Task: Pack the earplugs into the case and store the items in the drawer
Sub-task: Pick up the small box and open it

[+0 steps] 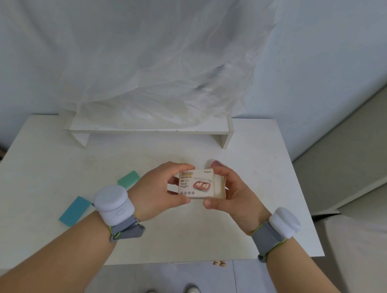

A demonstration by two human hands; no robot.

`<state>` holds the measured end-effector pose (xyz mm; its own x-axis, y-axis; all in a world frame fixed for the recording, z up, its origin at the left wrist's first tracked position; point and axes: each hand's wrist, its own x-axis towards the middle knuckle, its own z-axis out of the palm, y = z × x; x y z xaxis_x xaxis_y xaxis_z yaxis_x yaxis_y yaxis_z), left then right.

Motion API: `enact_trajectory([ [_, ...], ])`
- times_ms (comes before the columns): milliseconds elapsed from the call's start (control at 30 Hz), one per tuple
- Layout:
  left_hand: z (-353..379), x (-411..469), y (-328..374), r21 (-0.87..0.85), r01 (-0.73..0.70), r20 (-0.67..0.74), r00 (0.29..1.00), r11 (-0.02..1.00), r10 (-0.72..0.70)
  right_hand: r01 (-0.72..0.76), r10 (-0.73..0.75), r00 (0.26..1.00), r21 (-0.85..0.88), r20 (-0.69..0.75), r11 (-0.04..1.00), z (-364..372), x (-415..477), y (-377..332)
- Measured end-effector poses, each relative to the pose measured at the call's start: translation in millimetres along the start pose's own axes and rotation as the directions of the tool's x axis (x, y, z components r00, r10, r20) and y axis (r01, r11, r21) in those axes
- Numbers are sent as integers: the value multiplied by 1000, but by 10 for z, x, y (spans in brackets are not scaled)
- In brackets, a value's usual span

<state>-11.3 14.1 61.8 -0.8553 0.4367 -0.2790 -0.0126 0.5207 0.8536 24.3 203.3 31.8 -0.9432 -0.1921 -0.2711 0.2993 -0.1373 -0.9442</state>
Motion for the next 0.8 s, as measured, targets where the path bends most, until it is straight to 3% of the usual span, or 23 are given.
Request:
enact_trajectory([
  [233, 2, 23, -49, 4, 14, 3, 1000, 1000, -14, 31, -32, 999, -89, -15, 996, -20, 12, 12],
  [367, 16, 44, -34, 21, 13, -12, 1000, 1000, -13, 181, -135, 920, 93, -369, 979, -58, 25, -164],
  [433, 37, 54, -13, 19, 4, -13, 1000, 1000, -4, 247, -130, 873, 196, -470, 949, -20, 50, -258],
  [633, 77, 73, 70, 8, -39, -32, 999, 999, 39, 171, 19, 874, 344, -486, 923, 250, 131, -172],
  [800, 113, 73, 133, 135, -97, -34, 994, 986, 102, 107, 190, 890, 595, -415, 796, 305, 171, -11],
])
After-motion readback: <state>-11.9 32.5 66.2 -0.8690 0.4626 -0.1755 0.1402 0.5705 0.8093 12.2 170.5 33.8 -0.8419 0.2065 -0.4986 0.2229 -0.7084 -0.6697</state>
